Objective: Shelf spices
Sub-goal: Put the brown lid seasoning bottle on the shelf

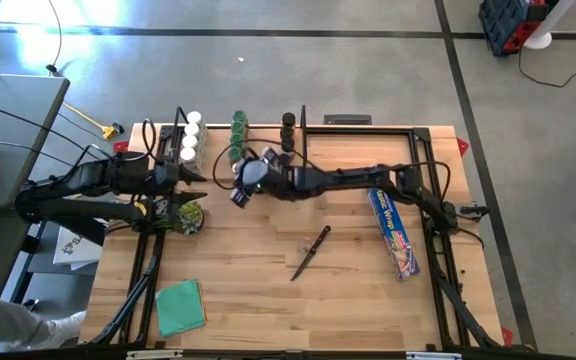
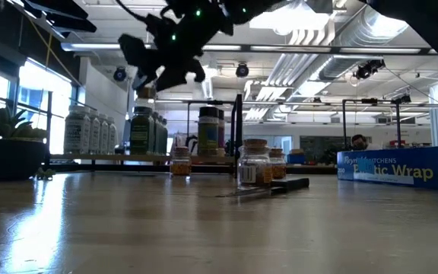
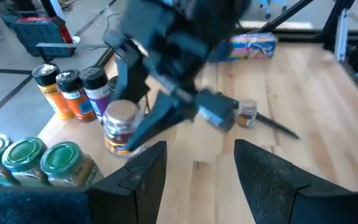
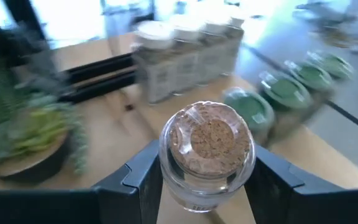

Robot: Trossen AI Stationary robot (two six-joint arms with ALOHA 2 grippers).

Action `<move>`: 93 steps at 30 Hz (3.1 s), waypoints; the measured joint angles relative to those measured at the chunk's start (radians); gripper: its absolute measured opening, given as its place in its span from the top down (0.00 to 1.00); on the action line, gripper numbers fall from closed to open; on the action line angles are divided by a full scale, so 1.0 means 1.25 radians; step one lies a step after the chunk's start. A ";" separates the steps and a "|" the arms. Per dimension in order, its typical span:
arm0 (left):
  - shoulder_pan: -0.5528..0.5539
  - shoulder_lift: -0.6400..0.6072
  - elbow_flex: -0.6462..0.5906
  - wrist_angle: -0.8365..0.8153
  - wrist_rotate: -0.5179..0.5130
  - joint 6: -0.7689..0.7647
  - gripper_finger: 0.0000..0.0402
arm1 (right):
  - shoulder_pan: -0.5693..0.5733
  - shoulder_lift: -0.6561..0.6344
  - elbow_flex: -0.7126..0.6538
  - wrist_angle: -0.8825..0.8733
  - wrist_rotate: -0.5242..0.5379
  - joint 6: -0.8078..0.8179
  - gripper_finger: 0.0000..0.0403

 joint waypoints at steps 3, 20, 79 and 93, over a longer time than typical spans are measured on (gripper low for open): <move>0.000 0.008 -0.012 0.026 -0.026 0.022 0.54 | -0.014 0.000 0.100 -0.121 -0.137 -0.089 0.58; 0.002 0.089 -0.074 0.241 -0.051 0.122 0.54 | 0.078 0.000 0.318 -0.397 -0.231 -0.240 0.58; 0.002 0.152 -0.016 0.193 -0.078 0.113 0.54 | 0.021 0.001 0.319 -0.536 -0.248 -0.230 0.58; 0.002 0.093 -0.045 0.179 -0.209 0.084 0.54 | -0.166 0.037 0.320 -0.536 -0.407 -0.414 0.58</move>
